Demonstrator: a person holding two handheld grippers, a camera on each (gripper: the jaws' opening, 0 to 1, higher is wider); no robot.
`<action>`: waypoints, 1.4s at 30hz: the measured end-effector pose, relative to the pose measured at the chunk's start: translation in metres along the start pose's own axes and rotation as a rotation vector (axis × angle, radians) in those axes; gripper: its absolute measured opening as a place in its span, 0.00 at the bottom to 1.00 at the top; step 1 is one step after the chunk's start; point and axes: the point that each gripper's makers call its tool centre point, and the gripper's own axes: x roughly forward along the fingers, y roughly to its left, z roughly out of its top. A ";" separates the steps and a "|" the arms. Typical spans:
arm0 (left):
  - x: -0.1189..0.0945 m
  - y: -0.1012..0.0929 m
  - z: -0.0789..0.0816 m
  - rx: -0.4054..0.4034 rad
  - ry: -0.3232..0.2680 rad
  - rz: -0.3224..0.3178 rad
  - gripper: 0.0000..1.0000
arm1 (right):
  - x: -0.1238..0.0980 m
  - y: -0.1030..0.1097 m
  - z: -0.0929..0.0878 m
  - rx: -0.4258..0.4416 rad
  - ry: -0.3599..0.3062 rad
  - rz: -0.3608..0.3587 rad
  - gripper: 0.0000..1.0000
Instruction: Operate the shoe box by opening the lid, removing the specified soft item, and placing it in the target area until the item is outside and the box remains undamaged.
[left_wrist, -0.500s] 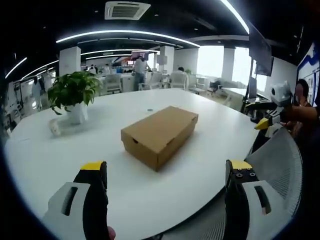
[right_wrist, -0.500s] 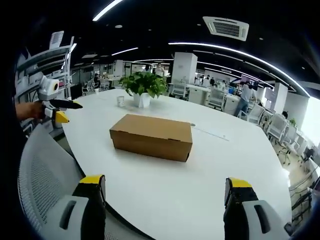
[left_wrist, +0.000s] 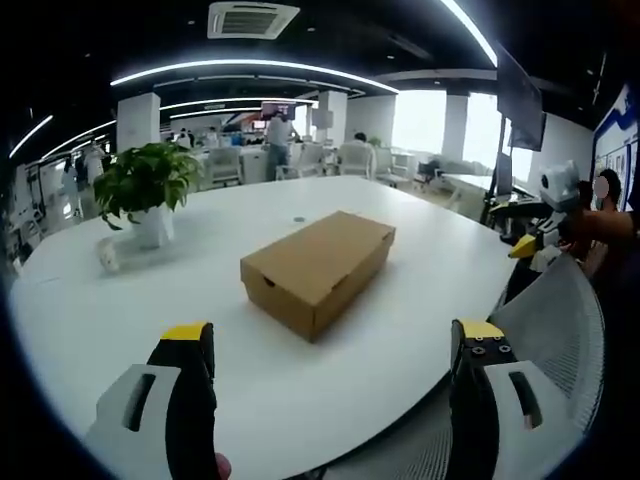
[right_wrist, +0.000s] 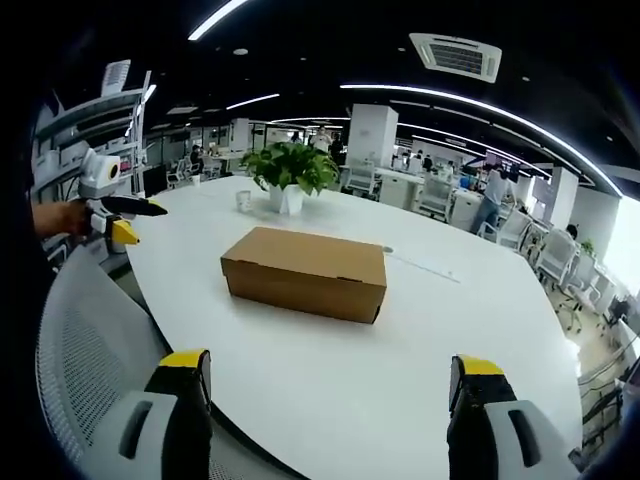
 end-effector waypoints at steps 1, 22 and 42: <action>0.000 0.000 0.000 0.000 0.000 0.000 0.99 | 0.000 0.000 0.000 0.000 -0.001 0.000 1.00; 0.002 0.005 -0.001 -0.002 0.000 0.005 0.98 | 0.002 -0.001 0.002 -0.003 0.002 0.005 1.00; 0.013 0.002 0.000 0.011 0.016 -0.007 0.97 | 0.004 -0.007 0.001 -0.004 0.008 0.000 1.00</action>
